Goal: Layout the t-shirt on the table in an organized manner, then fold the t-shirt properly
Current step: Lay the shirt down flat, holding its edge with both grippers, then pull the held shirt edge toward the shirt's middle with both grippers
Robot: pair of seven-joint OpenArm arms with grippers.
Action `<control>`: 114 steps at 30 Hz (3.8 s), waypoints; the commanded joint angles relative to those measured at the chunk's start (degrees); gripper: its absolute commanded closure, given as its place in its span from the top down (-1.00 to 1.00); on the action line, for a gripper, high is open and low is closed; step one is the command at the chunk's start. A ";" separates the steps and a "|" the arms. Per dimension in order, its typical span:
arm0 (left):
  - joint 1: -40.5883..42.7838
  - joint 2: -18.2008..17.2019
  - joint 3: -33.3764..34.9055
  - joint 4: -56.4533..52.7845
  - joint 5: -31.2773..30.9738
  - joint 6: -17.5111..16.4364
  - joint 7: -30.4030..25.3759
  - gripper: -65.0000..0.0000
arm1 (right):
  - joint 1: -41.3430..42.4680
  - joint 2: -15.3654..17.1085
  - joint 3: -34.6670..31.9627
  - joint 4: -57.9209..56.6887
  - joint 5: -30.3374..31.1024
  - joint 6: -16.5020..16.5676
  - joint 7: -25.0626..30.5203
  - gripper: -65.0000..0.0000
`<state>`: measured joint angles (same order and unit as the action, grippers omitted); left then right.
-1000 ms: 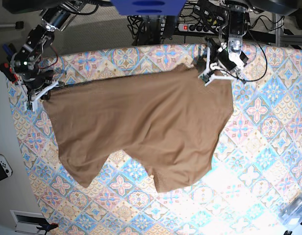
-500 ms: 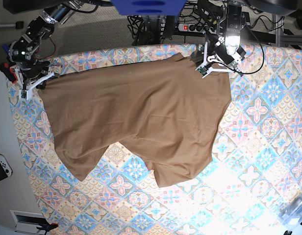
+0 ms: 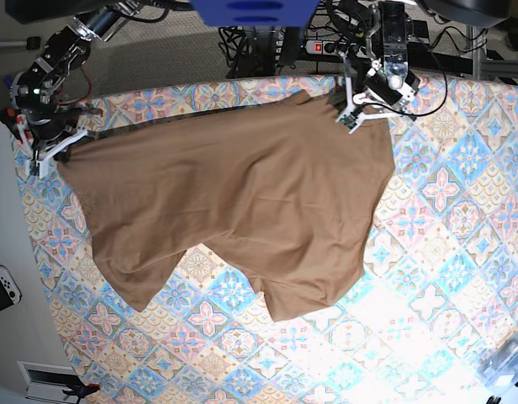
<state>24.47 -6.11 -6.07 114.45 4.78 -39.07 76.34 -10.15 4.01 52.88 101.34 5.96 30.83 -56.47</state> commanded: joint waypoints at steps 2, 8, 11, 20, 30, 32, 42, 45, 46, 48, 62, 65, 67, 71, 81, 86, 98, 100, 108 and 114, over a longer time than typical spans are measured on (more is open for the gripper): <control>0.01 0.17 0.04 1.11 -0.34 -0.01 -0.51 -1.00 | 0.44 0.96 0.26 1.74 0.68 -0.02 1.21 -1.00; -0.34 -0.09 0.13 1.19 -0.25 -0.01 -0.69 -1.00 | 0.44 0.96 0.26 2.00 0.68 -0.02 1.21 -1.00; -0.51 -0.18 0.13 1.19 0.02 -0.01 -0.69 -1.00 | 0.44 0.96 0.26 2.00 0.68 -0.02 1.21 -1.00; -2.27 0.09 0.04 1.55 0.02 -0.01 -2.62 -1.00 | 0.44 -0.54 0.08 3.85 0.68 -0.02 1.48 -1.00; -2.10 0.09 -0.04 1.55 0.10 0.43 -15.46 -1.00 | 0.53 -0.63 0.00 4.46 0.68 -0.02 1.57 -1.00; -2.10 0.09 -0.04 1.55 0.81 0.52 -18.80 -1.00 | 0.53 -0.63 0.00 4.46 0.59 -0.02 1.65 -1.00; -1.66 10.20 -0.57 1.46 31.58 0.52 -43.41 -1.00 | 0.88 -0.63 -0.09 4.20 0.59 -0.02 1.65 -1.00; -2.01 15.11 -3.30 1.37 39.93 0.43 -52.73 -1.00 | 0.97 -0.63 -0.62 4.02 0.59 -0.02 1.65 -1.00; -2.18 15.11 -4.18 1.37 41.16 0.34 -54.84 -1.00 | 0.97 -0.63 -1.50 3.94 0.59 -0.02 1.65 -1.00; -3.06 15.11 -4.44 1.28 41.07 0.43 -56.25 -1.00 | 0.97 -0.54 -3.08 3.85 0.59 -0.02 1.74 -1.00; -15.11 15.11 -6.81 1.11 36.76 0.17 -33.39 -1.00 | 7.47 -0.45 -4.05 -4.06 0.33 -0.02 8.16 -1.00; -16.95 15.11 -6.81 0.84 36.76 0.08 -30.23 -1.00 | 7.47 -0.36 -4.05 -4.86 0.33 -0.02 8.16 -1.00; -18.01 15.11 -6.81 0.84 36.76 0.08 -28.12 -1.00 | 7.47 -0.27 -4.05 -5.30 0.33 -0.02 8.16 -1.00; -19.33 14.07 -6.46 0.49 36.85 0.08 -25.74 -1.00 | 7.47 -0.27 -4.05 -6.70 0.33 -0.02 8.16 -1.00; -22.49 13.89 -6.55 -2.85 37.38 0.08 -24.86 -1.00 | 8.97 1.40 -4.49 -12.06 0.33 -0.02 8.25 -1.00; -23.37 13.89 -6.46 -2.85 37.38 0.08 -24.86 -1.00 | 13.19 1.75 -6.86 -12.06 0.33 -0.02 8.25 -1.00; -25.13 12.75 -6.81 -5.75 37.38 0.08 -24.86 -1.00 | 17.14 2.63 -6.95 -19.80 0.24 -0.02 9.74 -1.00; -25.66 12.66 -6.90 -5.84 37.38 0.08 -24.86 -1.00 | 18.11 2.89 -6.95 -21.21 0.24 -0.02 12.12 -1.00; -26.97 11.60 -6.90 -10.06 37.29 0.17 -24.86 -1.00 | 18.28 3.07 -6.95 -24.28 0.24 -0.02 14.40 -1.00; -27.33 11.60 -6.99 -11.29 37.11 0.43 -24.86 -1.00 | 18.28 5.70 -7.04 -28.86 0.24 -0.02 15.10 -1.00</control>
<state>-1.63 5.54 -13.10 102.15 41.58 -39.24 51.72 7.16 8.84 45.76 71.59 5.41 30.55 -42.94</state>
